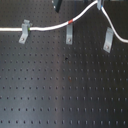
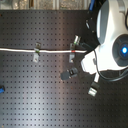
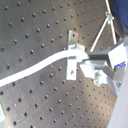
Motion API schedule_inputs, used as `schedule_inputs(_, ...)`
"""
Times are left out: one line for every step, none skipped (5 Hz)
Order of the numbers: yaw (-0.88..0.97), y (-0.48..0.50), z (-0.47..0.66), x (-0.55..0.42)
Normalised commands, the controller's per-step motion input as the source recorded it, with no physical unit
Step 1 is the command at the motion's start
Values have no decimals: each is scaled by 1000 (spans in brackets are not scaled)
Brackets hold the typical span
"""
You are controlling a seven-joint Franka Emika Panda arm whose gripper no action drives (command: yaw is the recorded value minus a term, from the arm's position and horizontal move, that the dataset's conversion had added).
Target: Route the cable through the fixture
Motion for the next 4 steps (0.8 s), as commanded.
schedule_inputs(-506, -188, -4, -94)
schedule_inputs(-520, -249, -2, 34)
schedule_inputs(-406, -193, -2, -42)
schedule_inputs(-9, -137, -1, -162)
